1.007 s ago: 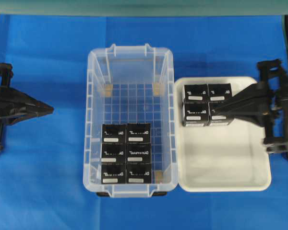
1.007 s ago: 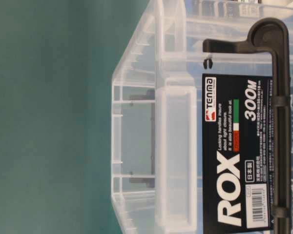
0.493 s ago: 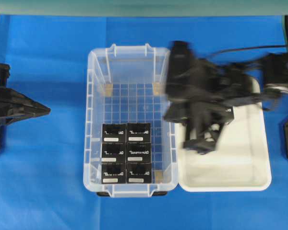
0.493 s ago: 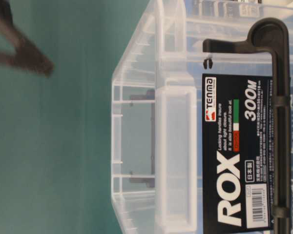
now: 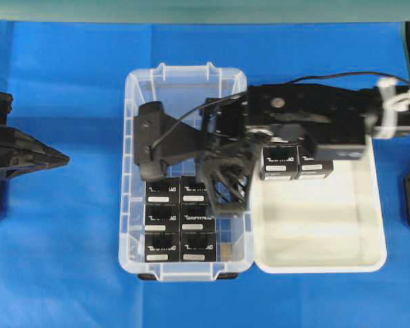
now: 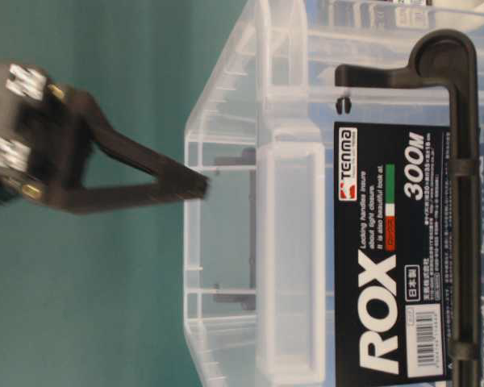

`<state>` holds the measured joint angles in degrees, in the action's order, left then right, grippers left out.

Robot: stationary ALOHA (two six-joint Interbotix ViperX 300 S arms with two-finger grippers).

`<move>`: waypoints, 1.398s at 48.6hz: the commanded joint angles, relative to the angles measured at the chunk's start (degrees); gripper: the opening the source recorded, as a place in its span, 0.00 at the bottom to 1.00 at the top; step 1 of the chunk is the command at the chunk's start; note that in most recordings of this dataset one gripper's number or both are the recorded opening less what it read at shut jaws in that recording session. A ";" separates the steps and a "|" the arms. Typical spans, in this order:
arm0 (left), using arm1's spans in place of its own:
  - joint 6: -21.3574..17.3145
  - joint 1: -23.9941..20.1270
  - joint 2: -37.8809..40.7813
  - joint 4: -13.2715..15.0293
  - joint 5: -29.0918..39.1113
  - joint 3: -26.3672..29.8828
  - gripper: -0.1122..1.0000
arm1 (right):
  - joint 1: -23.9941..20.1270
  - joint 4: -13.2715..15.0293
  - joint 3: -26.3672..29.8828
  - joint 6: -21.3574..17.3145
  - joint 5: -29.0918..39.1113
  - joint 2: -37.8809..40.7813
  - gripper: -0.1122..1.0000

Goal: Pick the box from inside the plastic case
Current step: 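Move the right gripper over the black boxes inside the clear case, then lower the right gripper and close it on a top-row black box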

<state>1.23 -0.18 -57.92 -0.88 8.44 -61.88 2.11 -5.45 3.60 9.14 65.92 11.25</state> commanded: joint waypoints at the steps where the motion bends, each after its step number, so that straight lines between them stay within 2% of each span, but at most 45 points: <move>1: 0.00 -0.09 0.26 -0.09 -0.26 1.76 0.04 | 0.53 0.09 0.62 0.44 -1.49 1.41 0.19; 6: 0.00 -0.09 0.09 -0.09 -0.18 1.76 0.04 | 1.14 0.09 0.26 0.44 -3.34 2.55 0.32; 13: 0.00 -0.09 0.09 -0.09 -0.18 1.76 0.04 | 2.11 0.09 -0.88 0.70 -5.36 4.39 0.68; 18: -0.09 -0.18 0.26 -0.18 0.44 1.76 0.04 | 2.20 0.35 -2.29 2.99 -6.94 5.45 0.92; 21: 0.00 -0.35 0.35 -0.18 1.05 1.76 0.04 | 2.11 0.35 -3.16 4.39 -8.70 5.89 0.99; 34: 0.00 -1.05 0.09 -0.18 2.20 1.67 0.04 | 2.02 -0.09 -5.98 4.75 -13.89 8.26 0.99; 60: 0.00 -1.23 0.18 -0.09 2.20 1.49 0.04 | 1.23 -0.09 -6.06 4.75 -14.94 10.99 0.99; 68: 0.00 -1.23 0.09 -0.18 2.29 1.49 0.04 | 0.88 -1.67 -5.80 4.57 -14.06 10.90 0.99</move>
<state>1.23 -1.32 -58.10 -0.88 10.99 -61.88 3.52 -6.15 -2.46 13.62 51.59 21.36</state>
